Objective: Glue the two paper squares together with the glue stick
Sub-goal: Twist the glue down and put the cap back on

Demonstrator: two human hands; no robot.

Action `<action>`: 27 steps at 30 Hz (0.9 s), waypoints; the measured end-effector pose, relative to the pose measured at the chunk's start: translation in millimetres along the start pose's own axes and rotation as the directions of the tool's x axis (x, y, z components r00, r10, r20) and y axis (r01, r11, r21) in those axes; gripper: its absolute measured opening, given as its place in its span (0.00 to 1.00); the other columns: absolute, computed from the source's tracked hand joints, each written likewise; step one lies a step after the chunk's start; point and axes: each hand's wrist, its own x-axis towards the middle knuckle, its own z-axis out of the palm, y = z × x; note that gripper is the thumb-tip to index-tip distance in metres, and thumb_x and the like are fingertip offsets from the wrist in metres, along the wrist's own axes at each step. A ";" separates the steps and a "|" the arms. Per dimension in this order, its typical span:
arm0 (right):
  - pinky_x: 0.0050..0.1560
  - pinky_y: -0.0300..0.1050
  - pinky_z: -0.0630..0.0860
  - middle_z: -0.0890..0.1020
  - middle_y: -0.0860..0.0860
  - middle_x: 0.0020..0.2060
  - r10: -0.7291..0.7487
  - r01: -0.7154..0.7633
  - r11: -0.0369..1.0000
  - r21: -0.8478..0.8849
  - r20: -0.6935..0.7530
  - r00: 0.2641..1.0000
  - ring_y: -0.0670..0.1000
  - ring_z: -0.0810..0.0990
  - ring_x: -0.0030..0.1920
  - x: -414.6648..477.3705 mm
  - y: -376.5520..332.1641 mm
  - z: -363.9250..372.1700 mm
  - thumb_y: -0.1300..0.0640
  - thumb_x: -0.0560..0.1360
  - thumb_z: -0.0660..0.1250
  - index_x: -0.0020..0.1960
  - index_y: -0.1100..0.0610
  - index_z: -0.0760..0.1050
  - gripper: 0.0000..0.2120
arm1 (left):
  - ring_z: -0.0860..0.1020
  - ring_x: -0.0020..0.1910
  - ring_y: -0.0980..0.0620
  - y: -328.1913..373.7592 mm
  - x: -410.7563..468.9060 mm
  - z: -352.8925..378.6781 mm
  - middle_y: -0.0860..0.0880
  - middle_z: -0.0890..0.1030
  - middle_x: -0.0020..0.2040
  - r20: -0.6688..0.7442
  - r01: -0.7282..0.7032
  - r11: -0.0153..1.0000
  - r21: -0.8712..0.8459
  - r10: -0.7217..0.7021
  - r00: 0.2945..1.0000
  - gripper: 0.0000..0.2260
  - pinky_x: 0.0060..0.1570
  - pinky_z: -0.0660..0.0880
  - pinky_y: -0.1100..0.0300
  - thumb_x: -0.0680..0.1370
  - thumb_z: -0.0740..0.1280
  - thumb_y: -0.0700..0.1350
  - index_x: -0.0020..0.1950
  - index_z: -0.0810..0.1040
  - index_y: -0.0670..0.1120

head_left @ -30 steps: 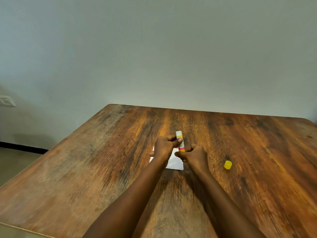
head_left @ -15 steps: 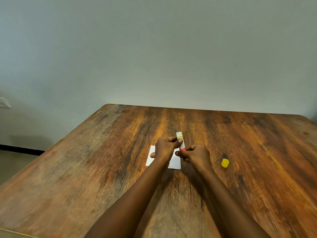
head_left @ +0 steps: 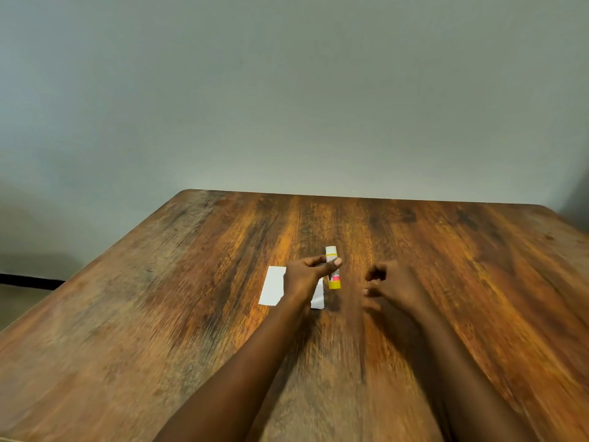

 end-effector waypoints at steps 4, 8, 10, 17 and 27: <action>0.55 0.53 0.78 0.78 0.57 0.60 0.021 -0.055 0.955 -0.292 -0.119 0.993 0.54 0.79 0.55 5.0 25.7 -9.3 0.63 0.77 0.60 0.66 0.52 0.71 0.19 | 0.76 0.45 0.59 -0.6 -1.9 1.6 0.48 0.83 0.56 0.063 0.002 0.999 0.034 -0.004 0.998 0.17 0.39 0.68 0.66 0.70 0.74 0.50 0.55 0.82 0.42; 0.58 0.54 0.76 0.78 0.56 0.59 0.060 -0.085 0.919 -0.385 -0.075 0.995 0.55 0.77 0.57 3.4 38.9 -2.1 0.58 0.79 0.58 0.62 0.52 0.75 0.13 | 0.76 0.44 0.62 -0.2 -5.4 3.0 0.53 0.82 0.50 0.147 -0.035 0.998 0.057 0.026 0.989 0.16 0.39 0.67 0.67 0.71 0.72 0.51 0.55 0.82 0.43; 0.55 0.54 0.77 0.80 0.57 0.54 0.067 -0.107 0.906 -0.410 -0.110 0.992 0.55 0.78 0.53 1.4 40.7 1.4 0.59 0.78 0.59 0.56 0.55 0.77 0.11 | 0.76 0.43 0.63 0.8 -7.5 2.4 0.55 0.81 0.48 0.202 -0.042 0.997 0.072 0.026 0.979 0.17 0.40 0.68 0.65 0.72 0.71 0.52 0.56 0.82 0.44; 0.33 0.37 0.74 0.83 0.57 0.49 0.157 -0.073 0.939 0.336 -0.231 0.960 0.46 0.79 0.37 3.8 24.8 -3.2 0.66 0.71 0.70 0.54 0.59 0.80 0.12 | 0.79 0.41 0.57 3.5 -17.0 -1.6 0.52 0.80 0.45 0.411 -0.045 0.998 0.054 0.019 0.911 0.10 0.38 0.75 0.64 0.76 0.66 0.47 0.55 0.78 0.45; 0.47 0.42 0.75 0.81 0.54 0.48 -0.069 0.090 0.456 0.886 -0.066 0.995 0.50 0.79 0.50 -6.3 -12.7 -4.9 0.70 0.74 0.64 0.55 0.60 0.78 0.13 | 0.83 0.39 0.57 6.1 -28.6 -11.1 0.53 0.81 0.47 0.530 -0.056 0.997 0.045 0.023 0.848 0.07 0.34 0.79 0.64 0.79 0.62 0.50 0.55 0.72 0.60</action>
